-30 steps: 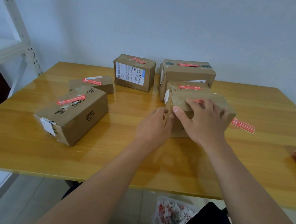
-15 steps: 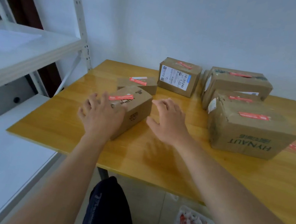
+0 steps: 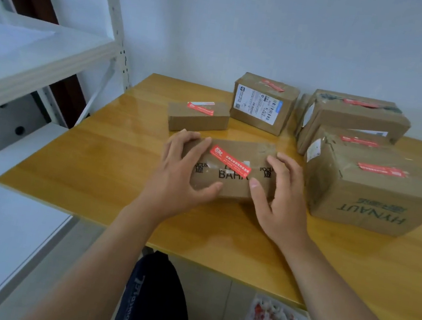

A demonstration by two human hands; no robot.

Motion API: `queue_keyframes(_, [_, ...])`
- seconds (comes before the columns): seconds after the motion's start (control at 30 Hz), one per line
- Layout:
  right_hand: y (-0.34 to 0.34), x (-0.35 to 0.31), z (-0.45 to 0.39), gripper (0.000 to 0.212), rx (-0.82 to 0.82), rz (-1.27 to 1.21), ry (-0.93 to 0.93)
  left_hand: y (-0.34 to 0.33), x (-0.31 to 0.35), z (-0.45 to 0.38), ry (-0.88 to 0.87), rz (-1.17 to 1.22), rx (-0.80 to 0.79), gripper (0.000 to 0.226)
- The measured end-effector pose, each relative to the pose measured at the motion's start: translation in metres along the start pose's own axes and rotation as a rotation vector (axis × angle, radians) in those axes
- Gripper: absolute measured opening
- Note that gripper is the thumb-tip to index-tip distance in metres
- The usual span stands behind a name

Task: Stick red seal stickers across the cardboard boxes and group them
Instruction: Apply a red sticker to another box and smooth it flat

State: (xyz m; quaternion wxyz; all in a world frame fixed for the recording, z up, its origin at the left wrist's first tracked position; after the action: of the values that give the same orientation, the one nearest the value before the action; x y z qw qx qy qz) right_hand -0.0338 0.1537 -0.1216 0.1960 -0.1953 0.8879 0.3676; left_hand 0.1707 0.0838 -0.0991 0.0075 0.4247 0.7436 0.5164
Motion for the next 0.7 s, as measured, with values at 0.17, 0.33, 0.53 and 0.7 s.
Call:
queue_keyframes(0.17, [0.004,0.014,0.003,0.053,0.094,-0.047,-0.059,-0.014,0.03,-0.012,0.071,-0.024,-0.047,0.078])
queue_keyframes(0.33, [0.0,0.017,0.001,0.061,0.089,-0.075,-0.122,-0.017,0.044,-0.031,0.265,0.019,0.089,0.033])
queue_keyframes(0.53, [0.003,0.018,0.004,0.064,0.14,-0.067,-0.13,-0.026,0.052,-0.046,0.214,0.049,0.166,0.012])
queue_keyframes(0.7, [0.001,0.019,0.004,0.061,0.172,-0.058,-0.114,-0.027,0.05,-0.049,0.189,0.124,0.215,0.013])
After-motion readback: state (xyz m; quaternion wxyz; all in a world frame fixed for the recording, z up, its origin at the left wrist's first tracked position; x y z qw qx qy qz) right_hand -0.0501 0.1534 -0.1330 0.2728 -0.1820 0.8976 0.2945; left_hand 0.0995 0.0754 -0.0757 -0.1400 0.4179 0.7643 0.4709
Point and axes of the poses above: each hand's wrist, its own z-axis away from the middle knuckle, its own y-axis out of the back of the hand, x = y × z, the point moved 3 cm from there along -z, towards the middle knuckle, and after that the axes turned 1 degree about -y, right-handed, at the moved point
